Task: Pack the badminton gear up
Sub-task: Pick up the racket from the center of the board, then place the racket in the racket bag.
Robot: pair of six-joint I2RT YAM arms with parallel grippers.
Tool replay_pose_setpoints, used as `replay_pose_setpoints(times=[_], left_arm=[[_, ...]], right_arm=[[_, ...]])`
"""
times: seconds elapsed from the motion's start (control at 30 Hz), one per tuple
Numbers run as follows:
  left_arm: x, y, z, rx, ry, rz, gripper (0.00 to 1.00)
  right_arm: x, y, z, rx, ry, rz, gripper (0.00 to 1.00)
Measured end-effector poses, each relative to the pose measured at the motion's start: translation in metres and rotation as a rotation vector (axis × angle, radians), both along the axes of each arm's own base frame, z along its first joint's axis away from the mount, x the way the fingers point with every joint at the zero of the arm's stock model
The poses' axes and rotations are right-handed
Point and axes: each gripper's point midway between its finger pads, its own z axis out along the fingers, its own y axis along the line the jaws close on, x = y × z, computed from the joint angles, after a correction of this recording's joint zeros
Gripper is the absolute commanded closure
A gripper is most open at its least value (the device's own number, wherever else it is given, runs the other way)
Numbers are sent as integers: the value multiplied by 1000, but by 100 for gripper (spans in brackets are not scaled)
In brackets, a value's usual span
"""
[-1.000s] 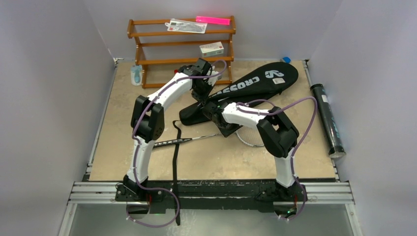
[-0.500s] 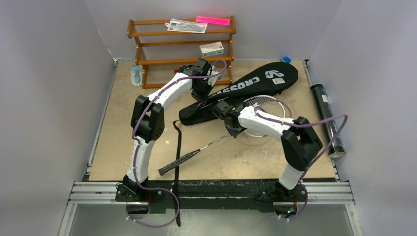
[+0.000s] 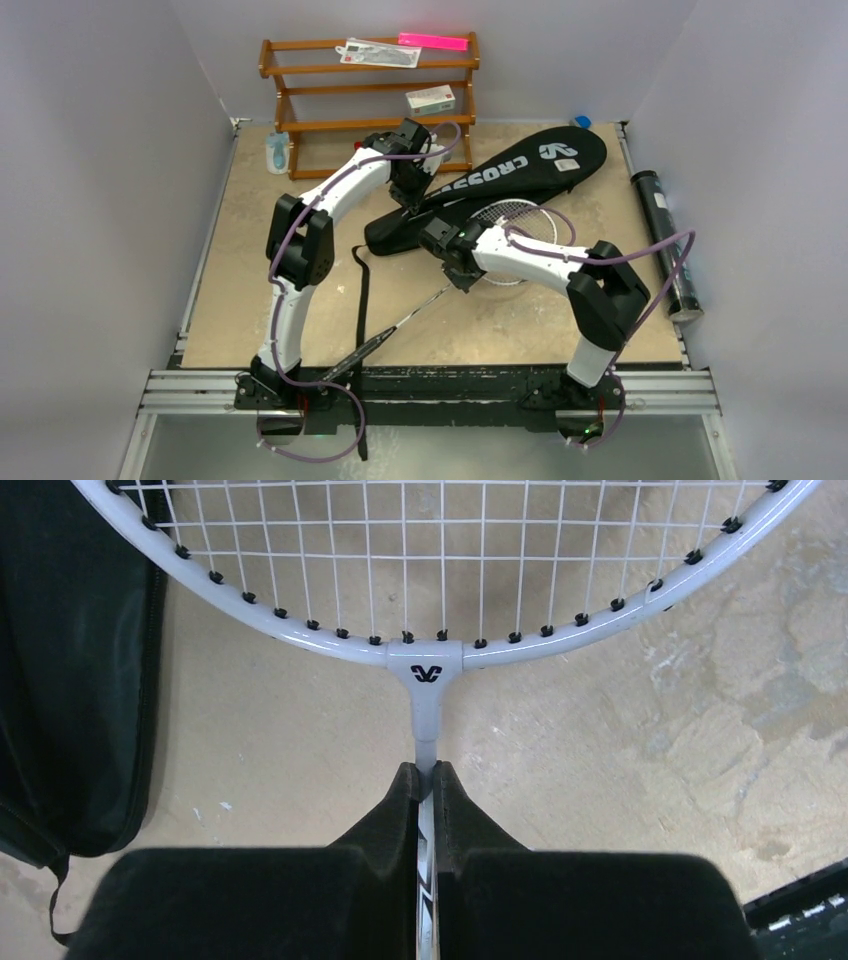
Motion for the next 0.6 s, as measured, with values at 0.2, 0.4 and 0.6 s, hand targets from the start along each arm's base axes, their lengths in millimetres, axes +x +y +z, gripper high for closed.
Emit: replay_pose_setpoints(times=[0.2, 0.4, 0.6], left_arm=[[-1, -1, 2, -10, 2, -3, 100], [-1, -2, 5, -24, 3, -6, 100], [-2, -3, 6, -30, 8, -9, 100]], right_arm=[[15, 5, -1, -4, -8, 49, 100], [43, -11, 4, -1, -27, 41, 100], [75, -13, 10, 1, -50, 53, 100]])
